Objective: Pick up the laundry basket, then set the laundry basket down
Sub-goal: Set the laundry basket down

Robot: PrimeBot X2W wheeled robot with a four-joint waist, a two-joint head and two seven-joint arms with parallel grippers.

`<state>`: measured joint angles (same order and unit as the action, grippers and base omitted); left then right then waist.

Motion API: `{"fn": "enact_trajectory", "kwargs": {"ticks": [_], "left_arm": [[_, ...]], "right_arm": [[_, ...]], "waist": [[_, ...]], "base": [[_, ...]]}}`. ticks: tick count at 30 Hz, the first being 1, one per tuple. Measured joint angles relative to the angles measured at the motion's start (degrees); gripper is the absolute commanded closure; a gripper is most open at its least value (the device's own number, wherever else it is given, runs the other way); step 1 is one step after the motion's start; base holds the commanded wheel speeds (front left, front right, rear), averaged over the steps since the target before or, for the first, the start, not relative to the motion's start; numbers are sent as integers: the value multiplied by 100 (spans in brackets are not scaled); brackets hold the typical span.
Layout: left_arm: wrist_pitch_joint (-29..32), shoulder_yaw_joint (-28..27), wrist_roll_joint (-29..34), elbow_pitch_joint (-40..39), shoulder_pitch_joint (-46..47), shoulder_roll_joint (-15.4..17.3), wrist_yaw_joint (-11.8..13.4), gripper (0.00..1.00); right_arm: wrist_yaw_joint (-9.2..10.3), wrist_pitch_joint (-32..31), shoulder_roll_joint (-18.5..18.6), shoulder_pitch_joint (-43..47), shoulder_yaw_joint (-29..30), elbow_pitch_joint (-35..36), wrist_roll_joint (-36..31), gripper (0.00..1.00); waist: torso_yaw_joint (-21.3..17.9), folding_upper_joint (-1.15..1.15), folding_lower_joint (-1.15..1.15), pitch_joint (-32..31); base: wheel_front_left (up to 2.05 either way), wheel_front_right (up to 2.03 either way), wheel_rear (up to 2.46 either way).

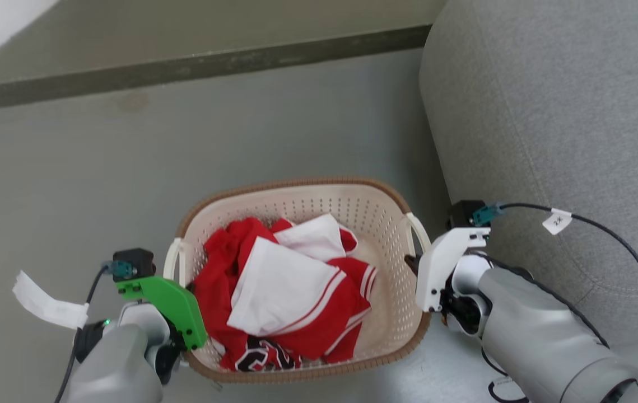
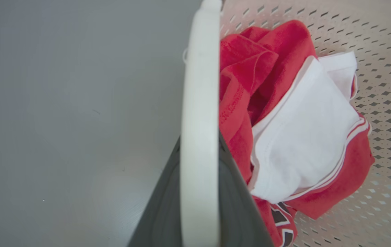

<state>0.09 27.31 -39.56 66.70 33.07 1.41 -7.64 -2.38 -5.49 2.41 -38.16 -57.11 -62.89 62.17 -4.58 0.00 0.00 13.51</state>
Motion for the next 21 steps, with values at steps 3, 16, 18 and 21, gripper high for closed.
{"fn": "enact_trajectory", "kwargs": {"ticks": [3, 16, 18, 21], "left_arm": [[-65, -1, 8, -38, 120, 33, 0, 100], [-286, -7, 102, -219, 755, 127, 8, 100], [-325, -5, 111, -238, 857, 137, 8, 100], [-348, -11, 126, -253, 979, 151, 9, 100]], "right_arm": [[4, 91, 3, -109, 0, 24, 0, 100], [97, 350, 15, -792, 88, 52, -12, 100], [97, 405, 23, -909, 93, 49, -24, 100], [97, 446, 26, -1026, 94, 43, -33, 100]], "waist": [[1, 0, 0, 171], [26, 0, 0, 1027], [33, 0, 0, 1172], [40, 0, 1, 1321]], "base": [[0, 0, 0], [0, 0, 0], [0, 0, 0], [0, 0, 0]]}}
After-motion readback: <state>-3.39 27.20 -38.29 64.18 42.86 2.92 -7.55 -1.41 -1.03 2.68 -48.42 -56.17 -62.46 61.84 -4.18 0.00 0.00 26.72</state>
